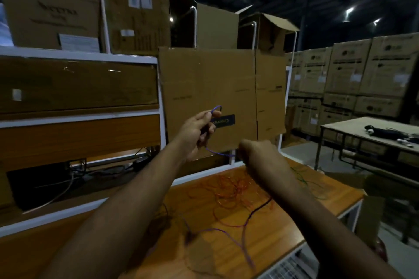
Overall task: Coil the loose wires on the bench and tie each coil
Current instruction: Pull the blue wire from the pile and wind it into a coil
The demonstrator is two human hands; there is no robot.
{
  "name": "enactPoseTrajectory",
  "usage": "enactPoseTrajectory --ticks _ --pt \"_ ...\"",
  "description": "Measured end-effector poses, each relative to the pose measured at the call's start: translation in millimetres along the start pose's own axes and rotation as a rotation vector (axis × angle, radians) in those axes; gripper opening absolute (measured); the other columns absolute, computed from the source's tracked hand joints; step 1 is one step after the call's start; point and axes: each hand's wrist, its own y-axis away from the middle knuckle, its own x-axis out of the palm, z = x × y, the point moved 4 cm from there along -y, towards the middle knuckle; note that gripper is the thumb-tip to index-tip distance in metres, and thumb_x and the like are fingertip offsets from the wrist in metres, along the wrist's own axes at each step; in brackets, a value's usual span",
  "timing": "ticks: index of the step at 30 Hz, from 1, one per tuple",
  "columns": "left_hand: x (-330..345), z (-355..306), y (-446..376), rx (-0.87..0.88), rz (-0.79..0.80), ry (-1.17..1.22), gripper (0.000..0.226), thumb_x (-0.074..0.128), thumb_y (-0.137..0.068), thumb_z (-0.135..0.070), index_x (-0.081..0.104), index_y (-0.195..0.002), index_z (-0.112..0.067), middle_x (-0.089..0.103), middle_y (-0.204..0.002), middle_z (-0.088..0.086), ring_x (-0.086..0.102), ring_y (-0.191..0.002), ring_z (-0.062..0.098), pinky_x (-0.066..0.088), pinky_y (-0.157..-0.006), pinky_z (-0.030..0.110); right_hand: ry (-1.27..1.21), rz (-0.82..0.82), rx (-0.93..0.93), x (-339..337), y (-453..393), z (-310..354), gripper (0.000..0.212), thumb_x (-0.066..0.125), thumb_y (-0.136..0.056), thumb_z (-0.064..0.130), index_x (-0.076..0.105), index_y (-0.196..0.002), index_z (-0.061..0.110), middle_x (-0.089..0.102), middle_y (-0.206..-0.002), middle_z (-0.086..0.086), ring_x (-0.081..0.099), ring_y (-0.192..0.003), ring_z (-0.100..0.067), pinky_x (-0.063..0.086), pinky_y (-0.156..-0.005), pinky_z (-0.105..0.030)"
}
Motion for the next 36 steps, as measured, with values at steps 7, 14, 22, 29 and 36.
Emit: enactPoseTrajectory --ticks 7,14,22,29,36 --pt "24 -4 -4 -0.042 0.127 -0.036 0.029 0.038 -0.106 -0.021 0.061 -0.118 -0.007 0.057 -0.071 0.002 0.055 -0.059 0.009 0.044 -0.057 0.021 0.132 -0.23 -0.441 -64 -41 14 0.025 0.056 -0.097 0.036 0.058 -0.119 0.025 0.049 -0.114 -0.001 0.047 -0.063 -0.008 0.037 -0.049 -0.016" --pt "40 -15 -8 -0.068 0.11 0.126 0.031 0.034 -0.107 -0.025 0.062 -0.105 -0.014 0.048 -0.058 -0.001 0.038 -0.039 0.005 0.029 -0.039 0.017 -0.463 -0.271 -0.126 -54 -91 -22 0.021 0.052 -0.101 0.031 0.062 -0.099 0.012 0.061 -0.099 0.001 0.059 -0.085 -0.009 0.049 -0.067 -0.02" --pt "37 -15 -9 -0.16 0.164 0.124 0.035 0.033 -0.105 -0.03 0.048 -0.076 -0.017 0.028 -0.05 -0.008 0.023 -0.036 0.005 0.015 -0.038 0.02 -1.107 -0.073 0.041 -29 -89 -35 0.024 0.041 -0.106 0.031 0.05 -0.097 0.01 0.052 -0.07 -0.004 0.056 -0.054 -0.016 0.05 -0.046 -0.03" --pt "43 -25 -7 -0.108 0.101 0.246 0.037 0.03 -0.106 -0.03 0.043 -0.074 -0.018 0.026 -0.047 -0.009 0.02 -0.035 0.005 0.013 -0.036 0.021 -1.53 0.012 0.116 -25 -87 -32 0.025 0.039 -0.107 0.03 0.047 -0.093 0.011 0.054 -0.061 -0.005 0.053 -0.046 -0.017 0.055 -0.054 -0.036" --pt "26 -40 -4 -0.073 -0.02 0.408 0.039 0.028 -0.107 -0.03 0.039 -0.071 -0.02 0.025 -0.046 -0.009 0.021 -0.033 0.006 0.014 -0.035 0.018 -1.419 0.213 0.014 3 -75 -44 0.029 0.045 -0.104 0.034 0.051 -0.096 0.007 0.06 -0.068 -0.012 0.05 -0.041 -0.017 0.041 -0.04 -0.024"
